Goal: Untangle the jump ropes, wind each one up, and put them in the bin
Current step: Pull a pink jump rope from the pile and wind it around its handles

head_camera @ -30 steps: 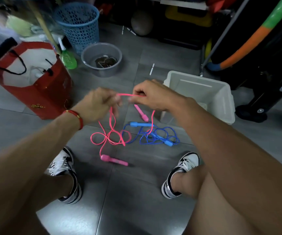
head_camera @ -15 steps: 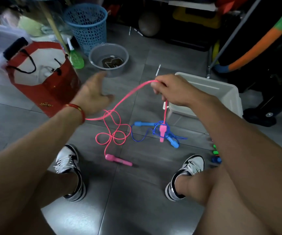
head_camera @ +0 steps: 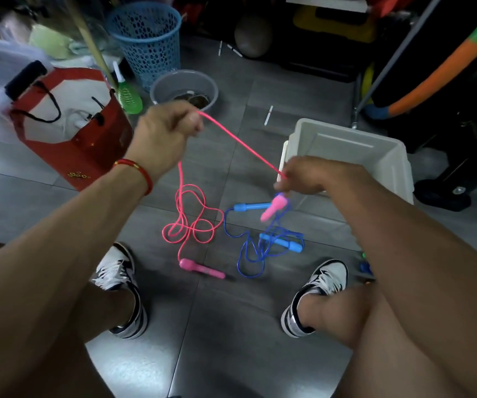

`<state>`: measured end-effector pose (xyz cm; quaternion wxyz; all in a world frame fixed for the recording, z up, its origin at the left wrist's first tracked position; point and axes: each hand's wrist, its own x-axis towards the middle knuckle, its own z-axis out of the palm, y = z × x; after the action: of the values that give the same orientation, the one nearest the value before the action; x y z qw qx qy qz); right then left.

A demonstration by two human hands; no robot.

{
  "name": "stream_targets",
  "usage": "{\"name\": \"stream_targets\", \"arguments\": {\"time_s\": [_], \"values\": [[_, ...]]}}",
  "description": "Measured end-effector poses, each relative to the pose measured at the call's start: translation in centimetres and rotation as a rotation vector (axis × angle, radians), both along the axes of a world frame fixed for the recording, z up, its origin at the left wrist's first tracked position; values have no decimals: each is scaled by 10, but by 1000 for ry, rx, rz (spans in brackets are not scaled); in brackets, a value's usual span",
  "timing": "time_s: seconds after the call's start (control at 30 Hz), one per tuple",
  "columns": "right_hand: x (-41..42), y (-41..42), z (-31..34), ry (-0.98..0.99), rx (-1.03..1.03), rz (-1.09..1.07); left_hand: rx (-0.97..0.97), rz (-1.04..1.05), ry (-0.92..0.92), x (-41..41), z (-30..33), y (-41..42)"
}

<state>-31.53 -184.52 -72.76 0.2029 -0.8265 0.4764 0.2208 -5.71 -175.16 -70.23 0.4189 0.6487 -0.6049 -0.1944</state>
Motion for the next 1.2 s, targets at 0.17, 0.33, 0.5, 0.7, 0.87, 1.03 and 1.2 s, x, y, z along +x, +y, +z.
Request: {"name": "stream_targets", "arguments": {"time_s": [0.17, 0.33, 0.5, 0.7, 0.87, 1.03, 1.2], "values": [[-29, -15, -20, 38, -51, -189, -95, 233, -108, 28, 1, -3], [-35, -18, -6, -239, -162, -291, 38, 391, -7, 39, -5, 1], [-36, -18, -3, -300, -167, -426, 173, 367, 184, 36, -15, 0], [10, 20, 8, -649, 226, -426, 341, 76, 600, 18, -19, -2], [61, 50, -11, -791, 260, -431, 1019, -107, 614, -24, -53, 55], [97, 57, -53, -753, 263, -452, 1001, -203, 756, -19, -68, 88], [125, 58, -119, -803, 517, -702, 849, 119, 610, 15, -78, 87]]}}
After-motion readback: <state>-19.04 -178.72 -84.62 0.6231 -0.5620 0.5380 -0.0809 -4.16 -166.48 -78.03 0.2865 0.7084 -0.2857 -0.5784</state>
